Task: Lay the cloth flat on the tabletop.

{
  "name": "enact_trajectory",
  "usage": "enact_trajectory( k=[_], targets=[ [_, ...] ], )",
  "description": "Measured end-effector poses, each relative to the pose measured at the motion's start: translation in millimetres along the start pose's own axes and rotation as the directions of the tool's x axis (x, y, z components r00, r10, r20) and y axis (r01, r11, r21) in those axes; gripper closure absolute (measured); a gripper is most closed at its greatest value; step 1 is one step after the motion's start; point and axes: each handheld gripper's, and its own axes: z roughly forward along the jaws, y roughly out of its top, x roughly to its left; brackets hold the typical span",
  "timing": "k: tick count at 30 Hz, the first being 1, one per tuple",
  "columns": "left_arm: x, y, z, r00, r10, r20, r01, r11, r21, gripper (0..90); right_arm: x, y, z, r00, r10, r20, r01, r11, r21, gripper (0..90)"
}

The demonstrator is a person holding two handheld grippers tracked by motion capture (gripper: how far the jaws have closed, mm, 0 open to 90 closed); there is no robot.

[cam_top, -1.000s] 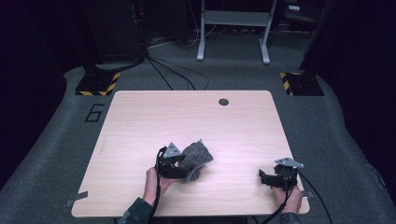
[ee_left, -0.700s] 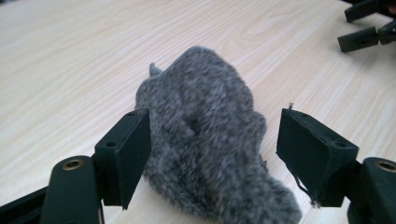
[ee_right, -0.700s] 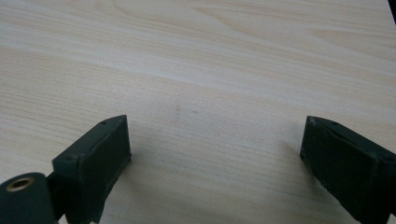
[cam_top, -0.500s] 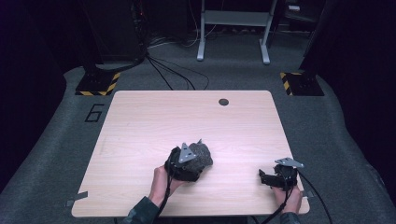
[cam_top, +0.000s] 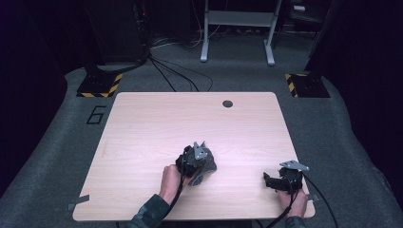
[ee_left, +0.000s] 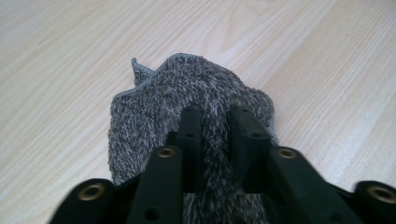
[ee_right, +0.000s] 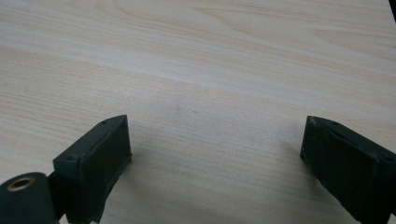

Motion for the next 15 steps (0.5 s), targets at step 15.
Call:
enact_trajectory(
  k=[15],
  targets=[
    [38.6,-25.5,-46.0,0.9759,-0.209,0.063,0.218,0.9514,-0.218,81.2,-0.3,0.2,-0.5,1.0000,0.000,-0.002,0.000,1.000,0.002,8.4]
  ],
)
